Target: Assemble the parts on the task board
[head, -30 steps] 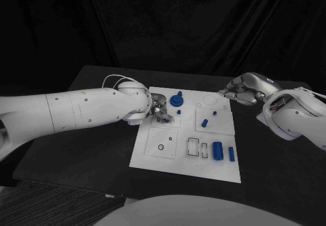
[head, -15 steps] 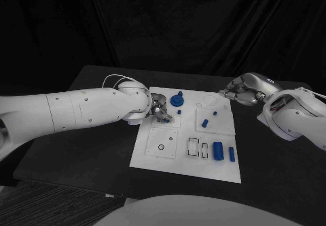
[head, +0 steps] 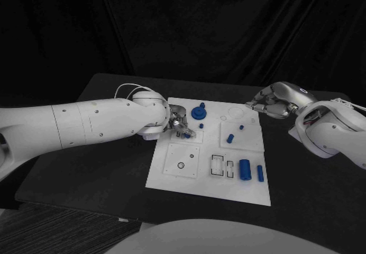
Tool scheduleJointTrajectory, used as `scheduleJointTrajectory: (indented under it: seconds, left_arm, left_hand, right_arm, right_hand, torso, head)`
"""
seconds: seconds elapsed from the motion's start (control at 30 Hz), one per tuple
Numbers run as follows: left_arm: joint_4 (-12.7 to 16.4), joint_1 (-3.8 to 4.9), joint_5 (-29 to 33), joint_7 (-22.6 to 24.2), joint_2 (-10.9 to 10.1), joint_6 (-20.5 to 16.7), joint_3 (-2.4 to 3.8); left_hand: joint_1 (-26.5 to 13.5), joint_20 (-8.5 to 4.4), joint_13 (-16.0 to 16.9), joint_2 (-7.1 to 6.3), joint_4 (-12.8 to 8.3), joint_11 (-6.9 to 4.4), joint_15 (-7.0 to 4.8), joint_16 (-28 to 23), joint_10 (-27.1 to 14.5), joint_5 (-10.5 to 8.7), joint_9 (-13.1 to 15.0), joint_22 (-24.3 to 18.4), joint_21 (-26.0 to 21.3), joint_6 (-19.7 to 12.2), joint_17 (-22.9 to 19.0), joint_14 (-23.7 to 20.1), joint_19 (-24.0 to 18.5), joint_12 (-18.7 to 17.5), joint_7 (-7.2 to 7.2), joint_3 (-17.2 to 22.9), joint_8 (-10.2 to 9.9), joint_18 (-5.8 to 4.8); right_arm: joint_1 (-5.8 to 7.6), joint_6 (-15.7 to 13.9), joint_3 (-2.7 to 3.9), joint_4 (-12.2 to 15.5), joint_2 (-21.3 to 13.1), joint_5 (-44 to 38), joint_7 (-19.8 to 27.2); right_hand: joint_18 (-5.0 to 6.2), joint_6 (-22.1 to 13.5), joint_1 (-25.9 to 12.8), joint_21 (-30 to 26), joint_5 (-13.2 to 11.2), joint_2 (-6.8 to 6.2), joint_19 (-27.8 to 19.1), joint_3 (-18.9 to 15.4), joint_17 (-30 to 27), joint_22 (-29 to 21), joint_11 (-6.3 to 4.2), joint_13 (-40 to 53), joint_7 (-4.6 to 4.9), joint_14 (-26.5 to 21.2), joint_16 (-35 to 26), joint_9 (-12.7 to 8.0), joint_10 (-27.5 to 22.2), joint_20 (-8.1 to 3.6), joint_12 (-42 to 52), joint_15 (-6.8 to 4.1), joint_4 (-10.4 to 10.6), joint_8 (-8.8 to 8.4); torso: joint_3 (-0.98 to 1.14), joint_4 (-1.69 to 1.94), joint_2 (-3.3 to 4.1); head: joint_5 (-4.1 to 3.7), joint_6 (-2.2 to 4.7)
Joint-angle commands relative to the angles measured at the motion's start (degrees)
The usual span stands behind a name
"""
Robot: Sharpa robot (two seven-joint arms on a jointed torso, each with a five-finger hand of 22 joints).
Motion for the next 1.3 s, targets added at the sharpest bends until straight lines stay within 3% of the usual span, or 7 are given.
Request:
scheduleJointTrajectory:
  seconds: [0.03,0.23,0.5,0.7,0.93,1.2,1.3]
  left_arm:
    - [-0.1,-0.44,0.1,-1.1,0.1,2.1,-0.37]
    - [-0.1,-0.47,0.1,-1.2,0.1,2.2,-0.37]
    - [-0.3,-0.5,0.1,-1.1,0.2,2.0,-0.37]
    - [-0.3,-0.51,0.1,-0.2,0.2,1.3,-0.37]
    - [-0.2,-0.51,0.1,0.8,0.0,0.1,-0.36]
    - [-0.1,-0.52,0.1,2.1,-0.2,-1.5,-0.36]
    - [-0.1,-0.52,0.1,2.8,-0.3,-2.0,-0.36]
  left_hand:
    - [-1.7,0.26,11.8,-0.38,1.4,0.16,0.01,-0.5,4.2,-2.19,-2.1,8.2,-1.1,-1.3,13.2,5.5,0.1,-0.9,0.15,-1.5,-3.7,0.51]
    - [-3.0,0.3,11.8,-0.07,3.1,0.19,0.04,-0.4,4.2,-4.4,-2.3,8.4,-1.3,-1.0,13.2,5.5,0.2,-0.9,0.17,-3.5,-3.9,0.51]
    - [-3.1,0.3,11.8,0.07,3.3,0.19,0.04,-0.4,4.2,-4.56,-2.3,8.4,-1.3,-1.0,13.2,5.5,0.2,-0.9,0.16,-3.7,-3.9,0.52]
    - [-1.9,0.27,11.8,0.7,2.8,0.12,-0.01,-0.4,4.2,-2.14,-2.2,8.5,-1.4,-0.9,13.3,5.5,0.2,-0.9,0.06,-4.1,-3.9,0.52]
    - [-1.6,0.25,11.8,0.59,2.8,0.07,-0.04,-0.3,4.2,-1.41,-1.7,8.6,-1.4,-0.7,13.4,5.6,0.3,-0.8,-0.01,-4.6,-3.5,0.52]
    - [-1.9,-0.03,11.8,0.96,3.5,-0.32,-0.36,-0.3,4.2,-0.89,2.9,8.9,-1.6,-1.2,13.4,5.6,0.5,-0.9,-0.5,-7.3,0.3,0.5]
    - [-1.7,-0.15,11.9,1.47,3.5,-0.47,-0.47,-0.3,4.3,-0.6,6.4,9.1,-1.7,-2.4,13.5,5.6,0.5,-0.8,-0.67,-8.7,2.9,0.5]
  right_arm:
    - [-0.14,0.2,0.04,0.0,0.0,-0.3,-1.0]
    - [-0.14,0.3,0.04,0.0,0.0,-0.3,-1.0]
    - [-0.14,0.3,0.04,0.0,0.0,-0.3,-1.0]
    - [-0.14,0.3,0.04,0.0,-0.1,-0.3,-1.0]
    - [-0.14,0.4,0.04,0.0,-0.1,-0.3,-1.0]
    - [-0.14,0.3,0.04,0.0,-0.1,-0.3,-1.0]
    - [-0.14,0.3,0.04,0.0,-0.1,-0.3,-1.0]
  right_hand:
    - [0.48,-0.7,0.4,-1.4,1.0,0.02,-0.4,-1.7,8.5,8.1,-0.08,15.2,-0.01,4.2,-1.5,0.9,5.9,0.11,1.0,-0.14,0.1,0.9]
    - [0.5,-0.7,0.5,-1.5,1.0,0.02,-0.4,-1.8,8.4,8.0,-0.07,15.2,0.0,4.2,-1.6,0.9,5.9,0.11,1.0,-0.13,0.1,0.89]
    - [0.51,-0.7,0.5,-1.6,1.0,0.01,-0.5,-1.8,8.4,8.0,-0.07,15.2,0.0,4.2,-1.6,0.9,5.9,0.11,1.0,-0.13,0.1,0.89]
    - [0.51,-0.7,0.5,-1.6,1.0,0.01,-0.5,-1.8,8.4,8.0,-0.07,15.2,0.0,4.2,-1.6,0.9,5.9,0.11,1.0,-0.13,0.1,0.89]
    - [0.51,-0.7,0.5,-1.6,1.0,0.01,-0.5,-1.8,8.4,8.0,-0.07,15.2,0.0,4.2,-1.6,0.9,5.9,0.11,1.0,-0.13,0.1,0.89]
    - [0.51,-0.7,0.5,-1.6,1.0,0.01,-0.5,-1.8,8.4,8.0,-0.07,15.2,0.0,4.2,-1.6,0.9,5.9,0.11,1.0,-0.13,0.1,0.89]
    - [0.51,-0.7,0.5,-1.6,1.0,0.01,-0.5,-1.8,8.4,8.0,-0.07,15.2,0.0,4.2,-1.6,0.9,5.9,0.11,1.0,-0.13,0.1,0.89]
  torso:
    - [0.01,-0.03,-0.03]
    - [0.03,0.01,-0.03]
    - [-0.01,-0.04,0.01]
    - [0.05,0.02,-0.03]
    - [0.03,0.0,-0.01]
    - [0.0,-0.02,-0.02]
    - [-0.01,0.01,-0.03]
  head:
    - [0.03,-0.01]
    - [0.01,-0.01]
    - [0.04,-0.01]
    - [-0.01,-0.01]
    - [0.05,-0.01]
    - [-0.04,-0.01]
    - [-0.05,-0.01]
